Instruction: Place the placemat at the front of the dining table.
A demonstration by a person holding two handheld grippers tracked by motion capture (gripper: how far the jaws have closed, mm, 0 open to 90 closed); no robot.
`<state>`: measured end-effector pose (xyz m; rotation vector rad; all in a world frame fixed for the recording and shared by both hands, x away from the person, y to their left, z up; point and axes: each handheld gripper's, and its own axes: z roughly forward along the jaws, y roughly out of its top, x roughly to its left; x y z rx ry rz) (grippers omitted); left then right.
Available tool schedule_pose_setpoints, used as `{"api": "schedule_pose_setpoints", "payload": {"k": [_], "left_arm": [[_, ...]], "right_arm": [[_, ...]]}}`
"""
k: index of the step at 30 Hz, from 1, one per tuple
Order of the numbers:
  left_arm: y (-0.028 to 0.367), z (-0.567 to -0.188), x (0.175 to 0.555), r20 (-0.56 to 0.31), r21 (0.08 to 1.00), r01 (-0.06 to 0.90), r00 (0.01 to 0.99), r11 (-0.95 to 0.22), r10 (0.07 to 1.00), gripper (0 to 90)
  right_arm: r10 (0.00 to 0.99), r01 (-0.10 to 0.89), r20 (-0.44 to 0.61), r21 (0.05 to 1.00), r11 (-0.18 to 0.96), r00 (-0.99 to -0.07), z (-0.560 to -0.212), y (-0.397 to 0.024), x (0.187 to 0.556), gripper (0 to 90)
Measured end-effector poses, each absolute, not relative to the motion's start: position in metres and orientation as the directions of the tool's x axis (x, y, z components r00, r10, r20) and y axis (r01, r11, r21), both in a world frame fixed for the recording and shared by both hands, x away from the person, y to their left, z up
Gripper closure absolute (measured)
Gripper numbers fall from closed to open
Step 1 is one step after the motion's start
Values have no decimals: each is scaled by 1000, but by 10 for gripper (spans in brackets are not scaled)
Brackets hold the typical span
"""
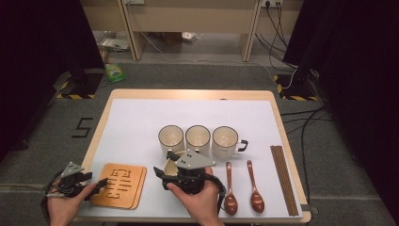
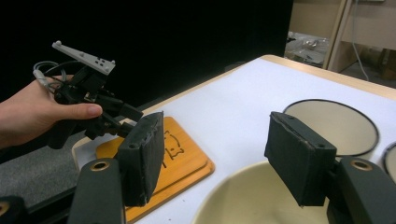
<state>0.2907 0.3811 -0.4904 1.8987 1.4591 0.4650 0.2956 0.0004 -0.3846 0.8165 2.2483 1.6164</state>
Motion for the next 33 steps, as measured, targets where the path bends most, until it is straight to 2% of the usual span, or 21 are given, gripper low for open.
{"api": "schedule_pose_setpoints", "payload": {"k": [13, 19, 21, 33], "left_arm": [[387, -491, 285, -142, 705, 701, 281, -102, 949, 281], [386, -491, 285, -136, 707, 699, 287, -110, 948, 288], [386, -491, 285, -136, 707, 698, 286, -109, 949, 288], [387, -491, 285, -138, 709, 697, 285, -106, 949, 290]], "right_arm": [[529, 289, 121, 925, 247, -840, -386, 30, 292, 385], [519, 286, 135, 932, 221, -844, -387, 43, 290, 324], [501, 279, 143, 938, 207, -854, -387, 46, 290, 373], [458, 285, 186, 946, 157, -869, -392, 58, 289, 414]]}}
